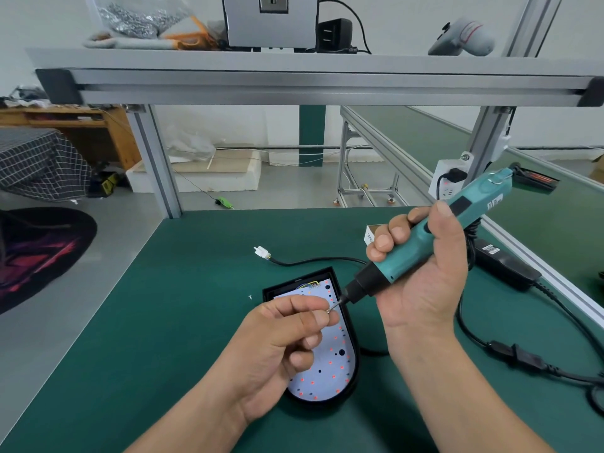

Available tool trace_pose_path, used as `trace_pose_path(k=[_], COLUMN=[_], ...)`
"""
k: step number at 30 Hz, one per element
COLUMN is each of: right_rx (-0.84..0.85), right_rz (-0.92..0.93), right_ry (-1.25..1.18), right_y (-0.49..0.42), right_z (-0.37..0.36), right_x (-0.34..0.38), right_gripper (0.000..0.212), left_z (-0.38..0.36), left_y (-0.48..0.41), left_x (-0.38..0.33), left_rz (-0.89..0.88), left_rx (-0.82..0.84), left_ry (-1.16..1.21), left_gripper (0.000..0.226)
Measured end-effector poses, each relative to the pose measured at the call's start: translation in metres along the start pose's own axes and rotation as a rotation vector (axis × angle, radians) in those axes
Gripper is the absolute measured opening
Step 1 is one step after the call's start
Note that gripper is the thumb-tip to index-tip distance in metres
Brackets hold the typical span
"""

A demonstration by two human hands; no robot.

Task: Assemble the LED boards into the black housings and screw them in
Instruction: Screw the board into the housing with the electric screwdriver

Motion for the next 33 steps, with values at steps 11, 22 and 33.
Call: trace_pose_path(k=[11, 22, 33], right_rx=[0.0, -0.008, 0.03], right_rz=[-0.003, -0.001, 0.003], right_ry=[0.001, 0.012, 0.061], right_y=[-0.0004, 0.0002, 0.0037], right_z=[0.0023, 0.004, 0.0044], right_x=[0.0001, 0.001, -0.0006], right_gripper=[0.025, 0.025, 0.025], left_z=[0.0, -0.0005, 0.0047], left_y=[0.0014, 0.0006, 0.0017], left_x=[-0.0012, -0.0014, -0.0071], left_rz=[-0.035, -0.047, -0.206], left_rx=[-0.009, -0.029, -0.183], left_ry=[-0.048, -0.07, -0.224], left_gripper=[0.017, 0.015, 0.016])
Point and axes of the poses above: each hand's wrist, its own y-axis away from the middle knuckle, its own z-axis out of the back of the hand, x = y × z, the point moved 6 cm from there along -y, towards the middle knuckle, and after that the axes turned 14 degrees about z, right-handed, at the moved point
